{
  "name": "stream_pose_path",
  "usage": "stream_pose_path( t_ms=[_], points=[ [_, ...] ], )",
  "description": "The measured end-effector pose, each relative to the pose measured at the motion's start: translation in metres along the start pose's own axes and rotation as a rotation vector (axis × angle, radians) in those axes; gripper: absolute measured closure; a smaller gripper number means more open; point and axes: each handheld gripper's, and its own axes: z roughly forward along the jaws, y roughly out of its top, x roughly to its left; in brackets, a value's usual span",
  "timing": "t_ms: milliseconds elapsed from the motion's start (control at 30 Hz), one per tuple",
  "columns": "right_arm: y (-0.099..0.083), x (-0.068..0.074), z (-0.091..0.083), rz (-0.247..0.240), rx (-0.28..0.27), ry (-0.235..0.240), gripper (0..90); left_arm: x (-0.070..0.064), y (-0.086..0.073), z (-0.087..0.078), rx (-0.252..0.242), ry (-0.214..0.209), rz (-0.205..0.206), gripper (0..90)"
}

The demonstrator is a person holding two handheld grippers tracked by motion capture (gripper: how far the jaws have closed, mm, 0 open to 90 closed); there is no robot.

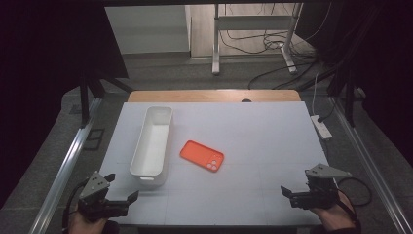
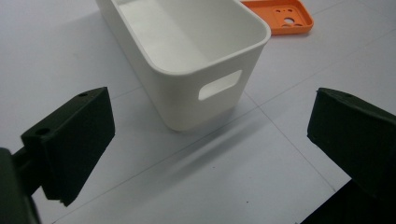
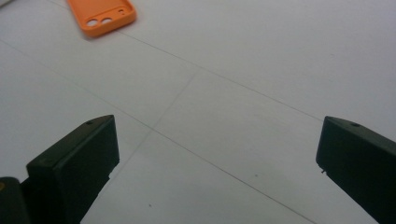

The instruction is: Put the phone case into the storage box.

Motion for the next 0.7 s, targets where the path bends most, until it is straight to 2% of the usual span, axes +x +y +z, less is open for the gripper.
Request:
stream_pose_path(
  t_ms=[300, 533, 633, 700],
  points=[
    [0.006, 0.001, 0.008, -0.008, -0.013, 0.069, 0.0, 0.000, 0.000, 0.000, 0.001, -0.001, -0.002, 1.7],
    [0.013, 0.002, 0.013, -0.016, -0.015, 0.103, 0.0, 0.000, 0.000, 0.000, 0.002, -0.002, 0.002, 1.7],
    [0.018, 0.003, 0.017, -0.003, -0.028, 0.143, 0.0, 0.000, 0.000, -0.001, -0.007, -0.008, 0.002, 1.7],
    [0.021, 0.005, 0.020, -0.004, -0.028, 0.153, 0.0, 0.001, 0.000, -0.001, -0.009, -0.009, -0.002, 1.7]
  ],
)
